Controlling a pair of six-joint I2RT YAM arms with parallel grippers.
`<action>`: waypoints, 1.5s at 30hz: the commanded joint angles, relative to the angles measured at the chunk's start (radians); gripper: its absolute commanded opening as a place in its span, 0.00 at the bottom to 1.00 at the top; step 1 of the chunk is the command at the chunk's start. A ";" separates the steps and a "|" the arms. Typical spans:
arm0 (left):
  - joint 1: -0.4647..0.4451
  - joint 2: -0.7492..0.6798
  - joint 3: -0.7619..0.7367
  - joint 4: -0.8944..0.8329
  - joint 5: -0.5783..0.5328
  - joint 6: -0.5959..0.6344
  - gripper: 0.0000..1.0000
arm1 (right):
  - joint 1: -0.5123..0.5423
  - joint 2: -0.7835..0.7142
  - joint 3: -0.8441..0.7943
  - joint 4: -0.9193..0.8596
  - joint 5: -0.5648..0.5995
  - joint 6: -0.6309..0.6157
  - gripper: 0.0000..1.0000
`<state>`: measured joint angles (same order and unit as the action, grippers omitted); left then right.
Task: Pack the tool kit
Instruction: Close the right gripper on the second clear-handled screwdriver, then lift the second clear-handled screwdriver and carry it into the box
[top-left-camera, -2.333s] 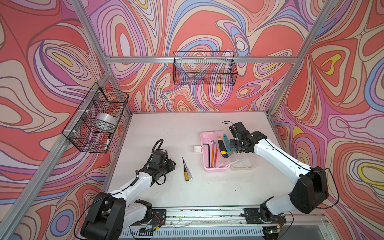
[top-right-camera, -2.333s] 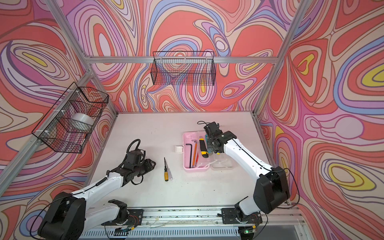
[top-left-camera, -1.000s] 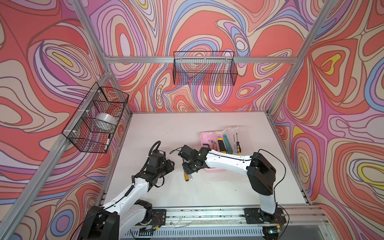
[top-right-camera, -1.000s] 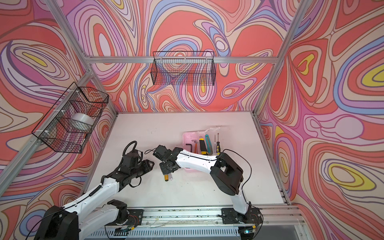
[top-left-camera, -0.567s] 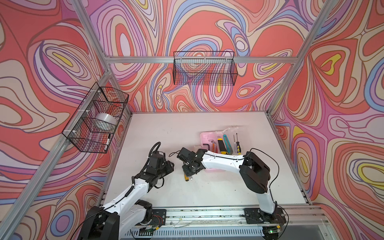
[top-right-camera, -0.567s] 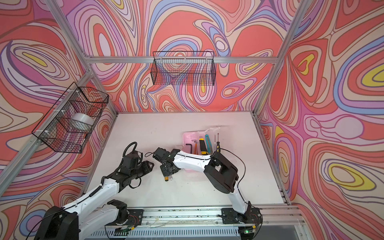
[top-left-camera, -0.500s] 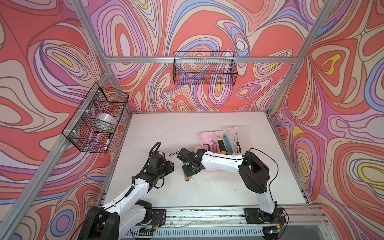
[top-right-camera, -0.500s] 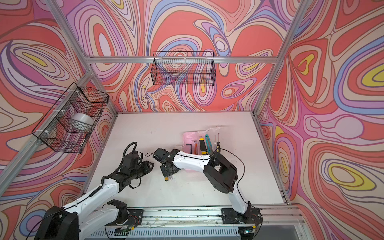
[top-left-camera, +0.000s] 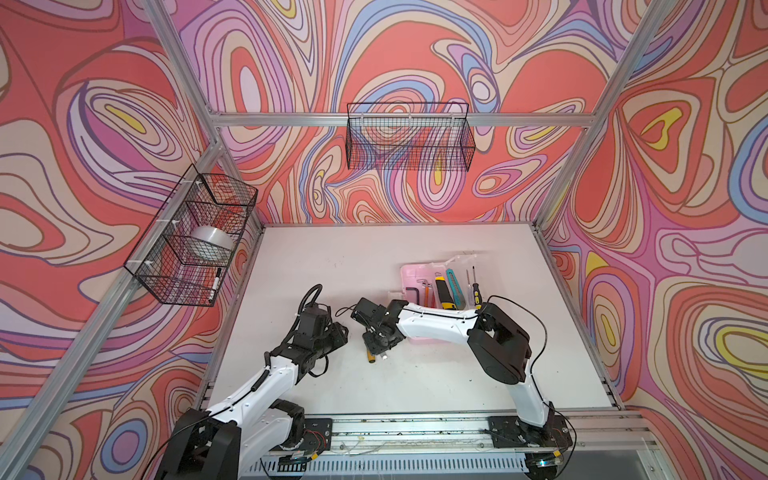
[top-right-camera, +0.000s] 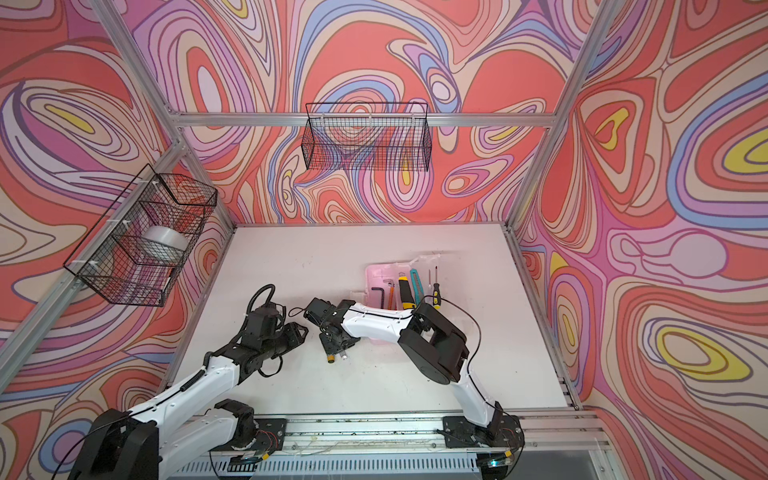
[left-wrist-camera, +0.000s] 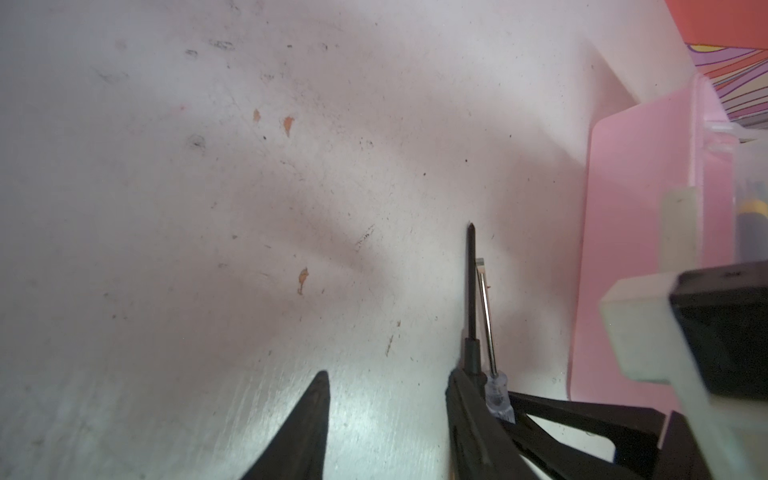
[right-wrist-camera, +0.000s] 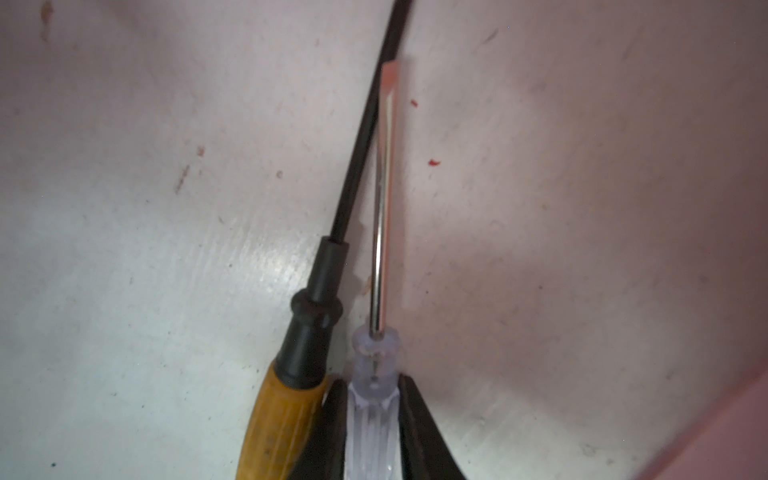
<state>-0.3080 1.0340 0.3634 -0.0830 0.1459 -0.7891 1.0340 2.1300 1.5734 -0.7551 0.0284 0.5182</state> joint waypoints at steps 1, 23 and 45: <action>-0.004 0.020 0.001 0.013 -0.001 -0.003 0.47 | 0.005 0.035 0.015 -0.017 0.004 0.008 0.18; -0.004 0.052 0.016 0.037 0.016 -0.005 0.47 | -0.171 -0.420 0.013 -0.227 0.451 -0.102 0.00; -0.003 0.077 0.028 0.045 0.026 -0.004 0.47 | -0.586 -0.696 -0.326 -0.161 0.518 -0.196 0.00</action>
<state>-0.3080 1.1042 0.3649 -0.0540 0.1654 -0.7891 0.4572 1.4422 1.2678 -0.9451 0.5354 0.3332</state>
